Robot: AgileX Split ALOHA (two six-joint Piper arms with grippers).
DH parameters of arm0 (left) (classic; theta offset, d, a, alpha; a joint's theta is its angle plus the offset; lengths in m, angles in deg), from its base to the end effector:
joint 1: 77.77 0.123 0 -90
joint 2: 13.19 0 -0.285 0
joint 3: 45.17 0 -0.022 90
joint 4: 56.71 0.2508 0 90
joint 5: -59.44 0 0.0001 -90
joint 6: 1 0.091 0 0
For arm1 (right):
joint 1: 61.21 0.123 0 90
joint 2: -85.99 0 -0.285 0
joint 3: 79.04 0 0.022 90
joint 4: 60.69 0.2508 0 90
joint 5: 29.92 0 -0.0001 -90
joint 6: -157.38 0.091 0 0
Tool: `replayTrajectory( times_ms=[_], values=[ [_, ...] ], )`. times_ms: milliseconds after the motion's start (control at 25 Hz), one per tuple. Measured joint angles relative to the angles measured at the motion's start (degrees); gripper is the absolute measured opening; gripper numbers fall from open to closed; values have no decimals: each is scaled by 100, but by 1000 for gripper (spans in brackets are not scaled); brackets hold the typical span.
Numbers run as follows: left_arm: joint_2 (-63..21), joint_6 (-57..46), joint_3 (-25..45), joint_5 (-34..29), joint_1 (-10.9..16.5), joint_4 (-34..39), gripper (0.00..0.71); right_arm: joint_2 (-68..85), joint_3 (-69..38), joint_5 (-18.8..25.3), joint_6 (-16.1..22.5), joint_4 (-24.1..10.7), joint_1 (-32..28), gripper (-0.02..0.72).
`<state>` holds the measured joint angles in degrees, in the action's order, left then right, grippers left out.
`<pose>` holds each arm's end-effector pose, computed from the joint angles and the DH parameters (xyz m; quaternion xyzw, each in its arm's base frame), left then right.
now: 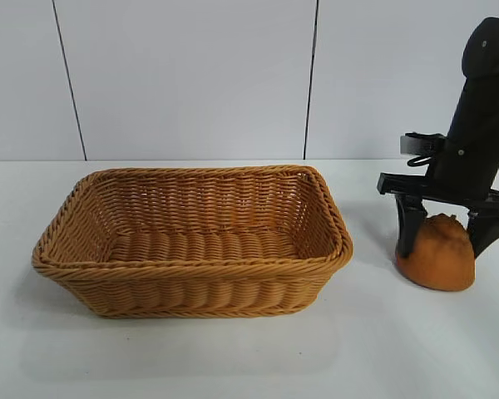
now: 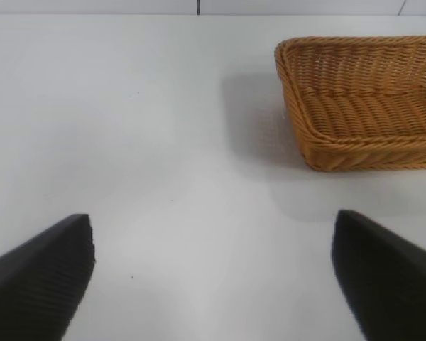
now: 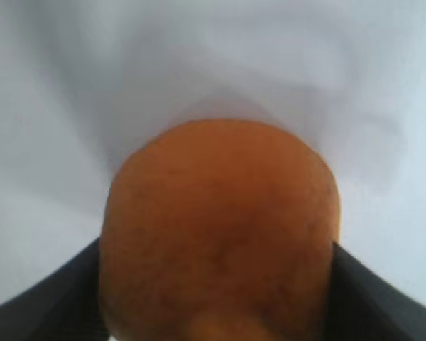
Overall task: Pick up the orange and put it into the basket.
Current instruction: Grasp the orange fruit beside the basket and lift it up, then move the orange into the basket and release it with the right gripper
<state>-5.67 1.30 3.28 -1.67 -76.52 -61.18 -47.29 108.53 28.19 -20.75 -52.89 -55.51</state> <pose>-0.0060 -0.0063 0.2776 0.0096 0.8523 -0.0228 0.5225 0.4031 0.0508 0.1117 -0.0045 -0.9978 -0.0542 0.0369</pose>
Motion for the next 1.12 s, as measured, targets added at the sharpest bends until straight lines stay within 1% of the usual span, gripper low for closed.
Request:
replayTrajectory(
  times_ms=[120, 160, 680, 720, 840, 960, 1120],
  values=[
    [0, 0, 0, 0, 0, 0, 645, 90, 5, 132, 0, -25, 0, 100],
    [0, 0, 0, 0, 0, 0, 645, 161, 10, 148, 0, -43, 0, 71],
    [0, 0, 0, 0, 0, 0, 645, 1988, 4, 179, -61, -60, 0, 71],
    [0, 0, 0, 0, 0, 0, 645, 2069, 4, 179, -64, -44, 0, 71],
    [0, 0, 0, 0, 0, 0, 645, 2197, 4, 179, -133, 159, 19, 71],
    [0, 0, 0, 4, 0, 4, 645, 2222, 63, 194, -218, 328, 257, 71],
    [0, 0, 0, 4, 0, 4, 645, 2222, 327, 158, -187, 418, 962, 71]
  ],
)
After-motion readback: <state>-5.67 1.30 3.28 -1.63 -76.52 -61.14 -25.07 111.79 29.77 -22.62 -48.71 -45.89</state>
